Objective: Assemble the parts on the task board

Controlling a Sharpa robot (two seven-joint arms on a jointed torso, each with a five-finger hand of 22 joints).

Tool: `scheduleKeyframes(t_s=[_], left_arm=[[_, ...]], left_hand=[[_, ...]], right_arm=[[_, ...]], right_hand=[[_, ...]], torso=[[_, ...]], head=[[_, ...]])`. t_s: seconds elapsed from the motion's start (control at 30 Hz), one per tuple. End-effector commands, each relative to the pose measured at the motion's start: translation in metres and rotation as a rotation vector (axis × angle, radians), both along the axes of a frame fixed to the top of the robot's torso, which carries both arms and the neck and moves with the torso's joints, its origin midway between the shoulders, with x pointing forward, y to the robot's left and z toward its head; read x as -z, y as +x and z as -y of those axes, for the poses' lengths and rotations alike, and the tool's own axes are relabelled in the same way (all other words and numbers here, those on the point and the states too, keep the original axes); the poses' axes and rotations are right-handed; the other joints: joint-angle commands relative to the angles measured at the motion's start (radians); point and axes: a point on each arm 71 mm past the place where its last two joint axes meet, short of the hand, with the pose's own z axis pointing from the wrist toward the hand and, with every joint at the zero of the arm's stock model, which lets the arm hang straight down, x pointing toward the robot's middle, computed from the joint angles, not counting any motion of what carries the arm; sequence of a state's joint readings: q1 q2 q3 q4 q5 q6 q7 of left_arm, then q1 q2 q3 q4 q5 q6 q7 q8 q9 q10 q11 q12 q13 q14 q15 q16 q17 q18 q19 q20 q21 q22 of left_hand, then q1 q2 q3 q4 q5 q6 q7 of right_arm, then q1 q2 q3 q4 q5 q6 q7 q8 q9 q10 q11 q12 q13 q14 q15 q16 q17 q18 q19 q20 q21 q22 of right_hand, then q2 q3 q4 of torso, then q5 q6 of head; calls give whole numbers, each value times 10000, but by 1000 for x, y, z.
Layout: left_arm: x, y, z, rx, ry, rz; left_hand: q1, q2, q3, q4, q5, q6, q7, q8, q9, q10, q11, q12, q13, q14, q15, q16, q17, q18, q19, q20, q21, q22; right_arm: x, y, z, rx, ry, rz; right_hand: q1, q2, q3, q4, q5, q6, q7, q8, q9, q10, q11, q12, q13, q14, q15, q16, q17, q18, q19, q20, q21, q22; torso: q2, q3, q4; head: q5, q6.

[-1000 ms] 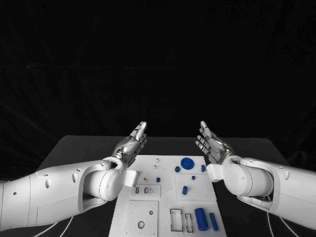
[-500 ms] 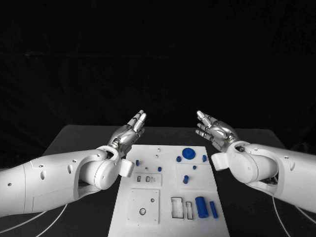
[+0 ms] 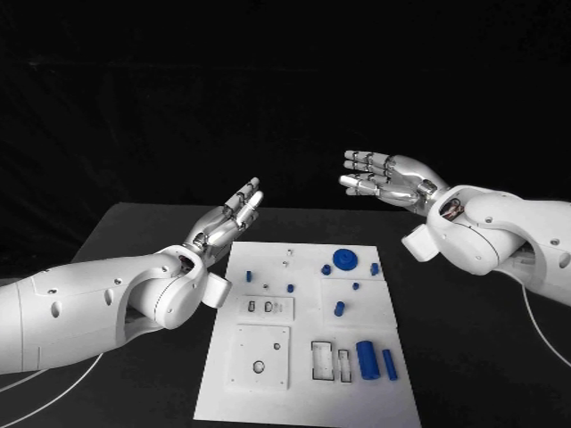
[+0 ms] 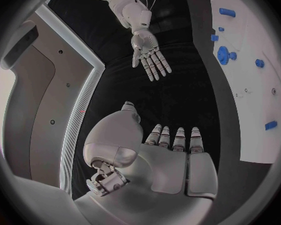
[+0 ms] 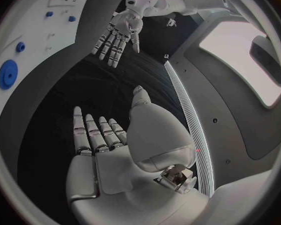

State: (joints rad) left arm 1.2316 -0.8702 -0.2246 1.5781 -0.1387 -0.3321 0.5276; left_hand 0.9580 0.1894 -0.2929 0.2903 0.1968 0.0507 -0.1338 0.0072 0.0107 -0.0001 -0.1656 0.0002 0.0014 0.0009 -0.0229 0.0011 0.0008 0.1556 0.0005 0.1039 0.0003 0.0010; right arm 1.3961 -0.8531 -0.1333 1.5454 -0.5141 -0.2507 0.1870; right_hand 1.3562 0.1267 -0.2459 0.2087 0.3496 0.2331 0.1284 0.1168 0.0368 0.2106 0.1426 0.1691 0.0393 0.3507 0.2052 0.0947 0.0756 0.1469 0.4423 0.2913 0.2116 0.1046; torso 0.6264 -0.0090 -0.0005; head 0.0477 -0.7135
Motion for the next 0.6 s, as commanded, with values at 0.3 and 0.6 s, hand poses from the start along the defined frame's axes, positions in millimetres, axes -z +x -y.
scheduleKeyframes(t_s=[0.3, 0.6], left_arm=[[-22, -5, 4, 816, 444, 1361], [-35, -12, 1, 897, 367, 1582]], left_hand=[[258, 82, 74, 10, 255, 161, 76, 74, 29, 1, 20, -2, -14, -9, 177, -11, -8, 164, -5, 254, -3, -10], [353, 132, 74, 16, 417, 211, 129, 78, 35, 1, 62, -2, -14, -9, 342, -11, -8, 213, -5, 470, -3, -10]], right_arm=[[-26, -8, -24, -1435, -7245, 2906], [-43, -19, -40, -1708, -10638, 5174]], right_hand=[[1156, -689, 1554, -846, -1113, 2847, 246, 533, 202, 3907, -82, 860, 251, 6588, -1000, 2088, 1242, 392, 5279, -724, 946, 138], [1509, -1183, 2447, -1524, -1635, 5536, -374, 1068, 742, 6346, -660, 961, 400, 9862, -2160, 4180, 2584, 351, 8282, -2014, 2601, 1015]], torso=[[871, -50, -1], [1324, -98, 61]], head=[[-47, -25], [-184, 9]])
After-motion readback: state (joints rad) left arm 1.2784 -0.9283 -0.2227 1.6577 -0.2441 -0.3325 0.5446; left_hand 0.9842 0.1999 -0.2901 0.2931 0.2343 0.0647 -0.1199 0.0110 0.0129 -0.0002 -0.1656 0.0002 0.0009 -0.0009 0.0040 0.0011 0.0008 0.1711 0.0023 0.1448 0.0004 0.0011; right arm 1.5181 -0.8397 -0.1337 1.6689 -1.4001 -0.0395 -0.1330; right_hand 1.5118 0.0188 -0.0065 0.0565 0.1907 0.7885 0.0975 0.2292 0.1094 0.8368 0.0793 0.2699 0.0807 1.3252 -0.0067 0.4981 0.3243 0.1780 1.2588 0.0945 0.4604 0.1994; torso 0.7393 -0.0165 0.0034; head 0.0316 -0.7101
